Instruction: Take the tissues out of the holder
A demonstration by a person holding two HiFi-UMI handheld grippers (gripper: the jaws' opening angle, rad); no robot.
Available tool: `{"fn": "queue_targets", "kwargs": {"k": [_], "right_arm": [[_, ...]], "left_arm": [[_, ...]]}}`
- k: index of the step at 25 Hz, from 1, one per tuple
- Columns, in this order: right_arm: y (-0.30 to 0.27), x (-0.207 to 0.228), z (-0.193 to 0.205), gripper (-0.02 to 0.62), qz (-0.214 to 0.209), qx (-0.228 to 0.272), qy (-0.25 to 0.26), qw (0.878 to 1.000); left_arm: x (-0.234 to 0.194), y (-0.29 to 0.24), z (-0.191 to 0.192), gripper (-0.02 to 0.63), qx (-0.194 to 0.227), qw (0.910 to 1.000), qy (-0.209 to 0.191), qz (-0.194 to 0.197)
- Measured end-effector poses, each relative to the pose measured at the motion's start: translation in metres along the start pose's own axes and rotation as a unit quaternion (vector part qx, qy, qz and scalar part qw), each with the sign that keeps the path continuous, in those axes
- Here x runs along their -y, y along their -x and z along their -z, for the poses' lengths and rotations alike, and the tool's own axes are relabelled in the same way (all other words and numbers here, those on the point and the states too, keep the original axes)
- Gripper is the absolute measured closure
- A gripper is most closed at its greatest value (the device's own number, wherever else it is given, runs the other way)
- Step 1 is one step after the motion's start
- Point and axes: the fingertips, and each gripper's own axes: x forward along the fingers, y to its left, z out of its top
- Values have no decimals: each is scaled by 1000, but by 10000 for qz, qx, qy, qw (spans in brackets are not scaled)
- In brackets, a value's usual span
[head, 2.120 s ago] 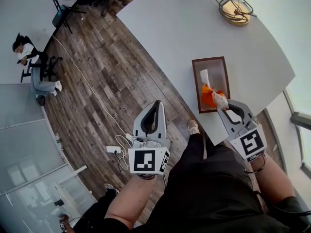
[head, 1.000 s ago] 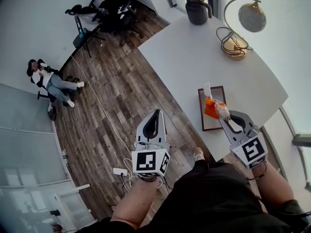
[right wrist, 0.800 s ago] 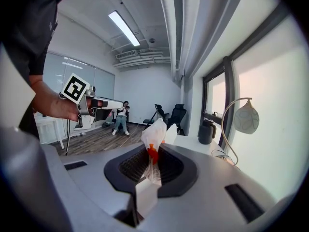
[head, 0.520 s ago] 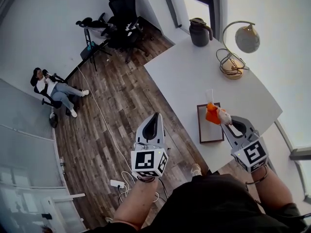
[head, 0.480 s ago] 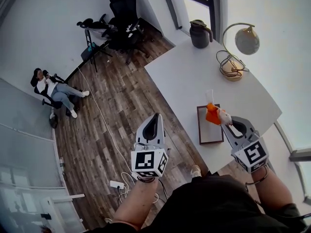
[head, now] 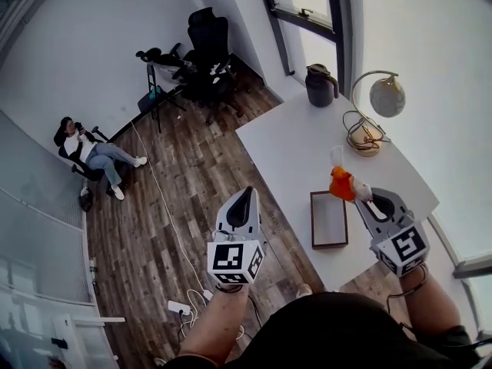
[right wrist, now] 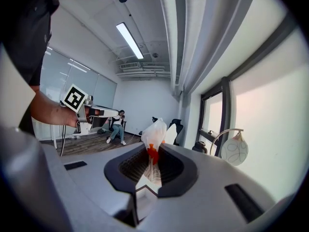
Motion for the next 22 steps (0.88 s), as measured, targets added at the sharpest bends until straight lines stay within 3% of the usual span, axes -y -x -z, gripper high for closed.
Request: {"fn": "queue_targets", "kwargs": {"k": [11,22], "right_arm": [[0,21,-49,548,140,679,19,9976],[-5,24,-50,548,364,562,277,9974]], "left_arm": [[-15,6,-26,601,244,9994,-163,-208],[-21,0,-20,601,186,9995,-207,-152]]}}
